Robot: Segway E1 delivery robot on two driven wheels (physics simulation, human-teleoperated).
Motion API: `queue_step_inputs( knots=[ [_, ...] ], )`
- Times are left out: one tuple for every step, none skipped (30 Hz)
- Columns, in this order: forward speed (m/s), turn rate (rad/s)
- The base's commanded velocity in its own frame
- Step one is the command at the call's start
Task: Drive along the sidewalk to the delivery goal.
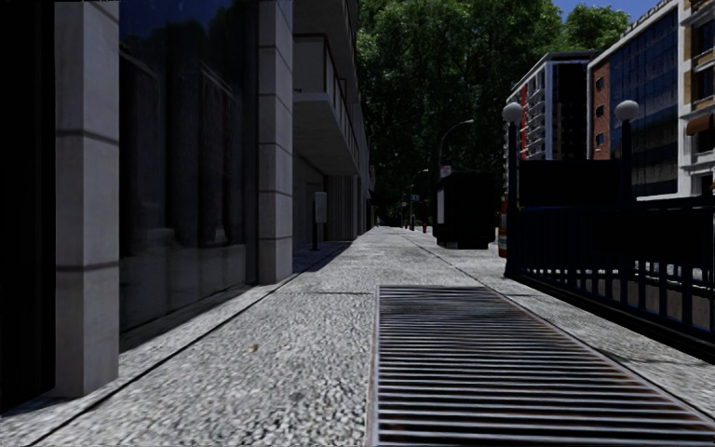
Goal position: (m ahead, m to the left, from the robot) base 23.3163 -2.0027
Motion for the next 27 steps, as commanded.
queue_step_inputs(
  knots=[
    [1.61, 0.00],
    [1.61, 0.00],
    [1.61, 0.00],
    [1.61, 0.00],
    [1.61, 0.00],
    [1.61, 0.00],
    [1.61, 0.00],
    [1.61, 0.00],
    [1.61, 0.00],
    [1.61, 0.00],
    [1.61, 0.00],
    [1.61, 0.00],
    [1.61, 0.00],
    [1.61, 0.00],
    [1.61, 0.00],
    [1.61, 0.00],
    [1.61, 0.00],
    [1.61, 0.00],
    [1.61, -0.46],
    [1.61, -0.96],
    [1.61, -0.96],
    [1.61, -1.11],
    [1.61, -1.16],
    [1.61, -1.17],
    [1.61, -1.17],
    [1.61, 0.00],
    [1.61, 0.00]
  ],
)
